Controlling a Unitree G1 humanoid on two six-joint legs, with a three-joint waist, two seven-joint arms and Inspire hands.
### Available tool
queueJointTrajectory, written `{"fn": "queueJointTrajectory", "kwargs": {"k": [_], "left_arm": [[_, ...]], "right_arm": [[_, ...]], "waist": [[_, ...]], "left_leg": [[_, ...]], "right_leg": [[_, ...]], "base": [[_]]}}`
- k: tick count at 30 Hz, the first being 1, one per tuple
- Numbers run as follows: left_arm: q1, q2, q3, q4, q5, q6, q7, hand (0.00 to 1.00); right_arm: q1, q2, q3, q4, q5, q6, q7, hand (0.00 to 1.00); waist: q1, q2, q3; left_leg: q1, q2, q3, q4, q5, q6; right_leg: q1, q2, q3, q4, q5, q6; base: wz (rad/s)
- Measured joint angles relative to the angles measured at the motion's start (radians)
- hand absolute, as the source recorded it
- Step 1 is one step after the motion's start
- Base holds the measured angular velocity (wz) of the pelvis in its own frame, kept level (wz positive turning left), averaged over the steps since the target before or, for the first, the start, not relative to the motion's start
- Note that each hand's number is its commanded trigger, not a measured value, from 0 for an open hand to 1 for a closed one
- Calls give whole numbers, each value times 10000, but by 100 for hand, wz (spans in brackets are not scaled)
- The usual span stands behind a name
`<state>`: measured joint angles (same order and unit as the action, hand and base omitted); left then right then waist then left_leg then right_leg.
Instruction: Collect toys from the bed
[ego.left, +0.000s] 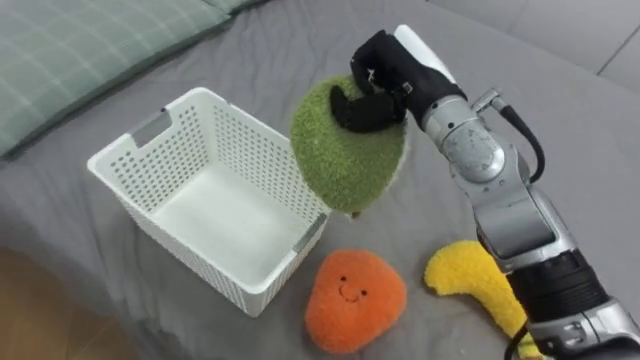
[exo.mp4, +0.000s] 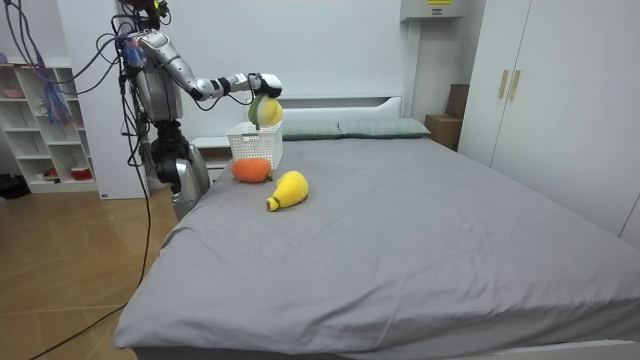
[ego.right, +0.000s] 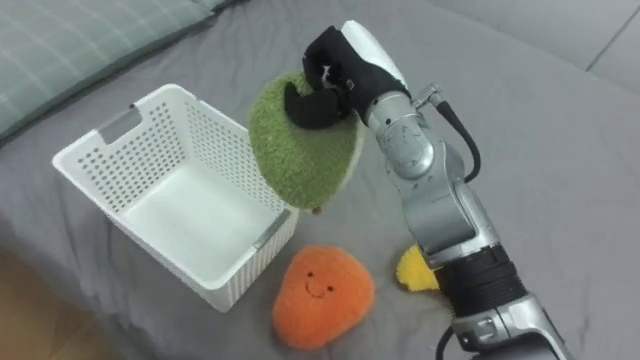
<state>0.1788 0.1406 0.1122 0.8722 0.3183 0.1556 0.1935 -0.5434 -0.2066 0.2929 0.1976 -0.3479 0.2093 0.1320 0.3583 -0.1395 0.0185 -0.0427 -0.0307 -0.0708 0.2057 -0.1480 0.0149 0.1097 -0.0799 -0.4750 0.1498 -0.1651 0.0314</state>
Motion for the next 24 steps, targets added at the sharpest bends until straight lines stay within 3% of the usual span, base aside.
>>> {"fn": "queueJointTrajectory", "kwargs": {"k": [6,13,14,15,16,18,24], "left_arm": [[-31,44,30,-107,65,6,225,0],[-12,69,334,-573,472,213,218,0],[1,69,343,-612,472,224,217,0],[16,69,369,-678,473,242,211,0],[0,73,391,-691,476,255,209,0],[-2,74,401,-691,550,267,207,0],[53,125,393,-670,698,273,230,0]], "right_arm": [[-101,69,300,490,-8,-24,-606,100],[-103,121,784,490,-49,-24,-840,100],[-102,135,790,497,-40,-24,-869,95],[-103,150,790,500,-39,-24,-911,83],[-103,153,790,506,-40,-24,-998,65],[-115,173,790,624,-35,-30,-1159,0],[-411,173,800,2031,755,-68,-1516,0]], "waist": [[450,-188,18],[909,-209,15],[918,-209,16],[960,-213,14],[1010,-218,15],[1118,-220,17],[1200,-339,69]], "left_leg": [[-237,-180,-512,16,201,13],[-430,-298,-829,178,223,24],[-431,-315,-863,176,227,29],[-444,-347,-937,174,236,38],[-454,-371,-983,174,241,44],[-456,-392,-1022,174,246,51],[-500,-499,-1321,190,332,49]], "right_leg": [[-35,-73,-354,-7,-33,46],[3,-66,-496,-86,-56,79],[26,-63,-516,-119,-56,80],[55,-68,-572,-146,-58,83],[72,-78,-621,-157,-63,90],[112,-88,-672,-170,-65,93],[223,-106,-901,-179,-73,108]], "base": [[26],[14],[21],[17],[15],[11],[16]]}}
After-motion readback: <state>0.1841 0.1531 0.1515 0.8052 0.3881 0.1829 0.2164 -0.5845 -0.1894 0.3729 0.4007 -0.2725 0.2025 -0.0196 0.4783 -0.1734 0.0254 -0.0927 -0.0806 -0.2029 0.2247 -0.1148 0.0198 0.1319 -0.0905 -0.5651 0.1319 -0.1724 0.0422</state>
